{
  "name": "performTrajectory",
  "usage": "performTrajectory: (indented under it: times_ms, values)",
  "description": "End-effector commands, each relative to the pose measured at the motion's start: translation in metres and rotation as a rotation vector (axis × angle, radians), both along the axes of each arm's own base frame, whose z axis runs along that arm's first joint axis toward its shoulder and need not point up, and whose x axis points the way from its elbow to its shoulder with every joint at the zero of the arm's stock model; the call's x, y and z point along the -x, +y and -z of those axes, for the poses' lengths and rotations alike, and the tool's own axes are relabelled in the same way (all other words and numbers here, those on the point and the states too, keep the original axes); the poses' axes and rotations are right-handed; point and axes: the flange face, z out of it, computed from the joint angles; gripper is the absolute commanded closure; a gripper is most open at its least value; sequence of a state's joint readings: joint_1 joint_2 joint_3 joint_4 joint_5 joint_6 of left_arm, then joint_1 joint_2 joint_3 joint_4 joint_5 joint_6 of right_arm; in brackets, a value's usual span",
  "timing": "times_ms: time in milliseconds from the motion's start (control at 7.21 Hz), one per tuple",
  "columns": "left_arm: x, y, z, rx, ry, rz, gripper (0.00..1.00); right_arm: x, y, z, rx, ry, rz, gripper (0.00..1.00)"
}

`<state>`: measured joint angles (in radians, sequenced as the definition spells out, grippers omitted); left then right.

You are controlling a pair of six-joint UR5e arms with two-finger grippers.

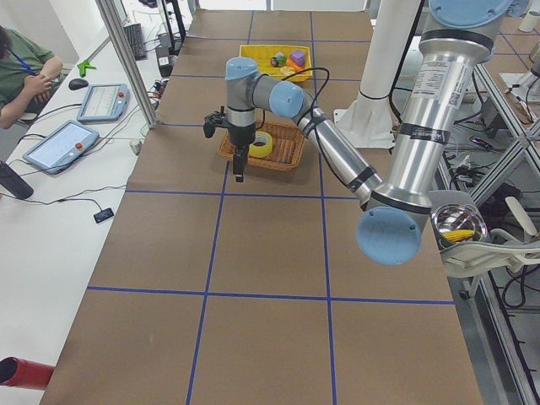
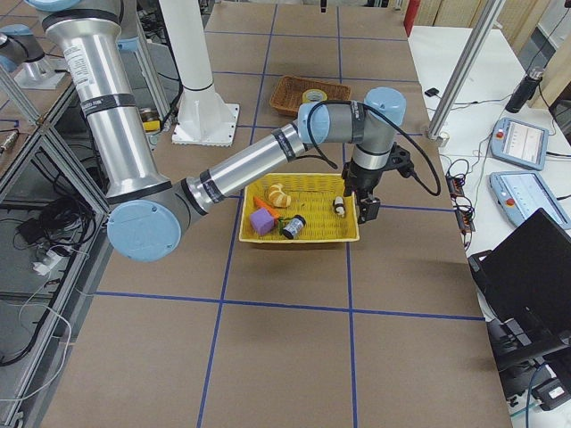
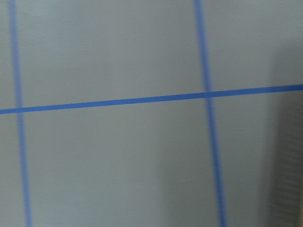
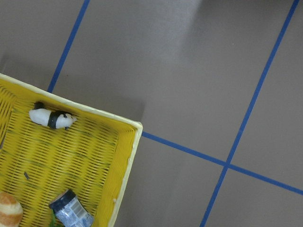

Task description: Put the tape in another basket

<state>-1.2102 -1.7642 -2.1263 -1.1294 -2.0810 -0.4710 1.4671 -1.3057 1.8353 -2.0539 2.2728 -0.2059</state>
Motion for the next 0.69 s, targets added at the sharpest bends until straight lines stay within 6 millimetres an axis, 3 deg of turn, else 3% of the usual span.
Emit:
performTrajectory:
  times_ms: [0,139,277,416,555]
  values:
    - [0.076,-0.009,-0.064,0.014,0.072,0.007,0.02,-0.005,0.002,-0.03,0.071,0.006,-0.024,0.0]
    - [0.126,-0.017,-0.113,0.054,0.07,0.047,0.02,-0.008,0.006,-0.048,0.1,0.034,-0.027,0.0]
    - [0.162,-0.028,-0.166,0.018,0.068,0.049,0.02,-0.015,0.011,-0.084,0.146,0.115,-0.025,0.0]
    - [0.18,-0.03,-0.221,-0.015,0.093,0.001,0.02,-0.027,0.012,-0.12,0.145,0.111,-0.045,0.0]
    - [0.183,-0.031,-0.253,0.009,0.097,-0.013,0.02,-0.034,0.024,-0.156,0.134,0.092,-0.06,0.0]
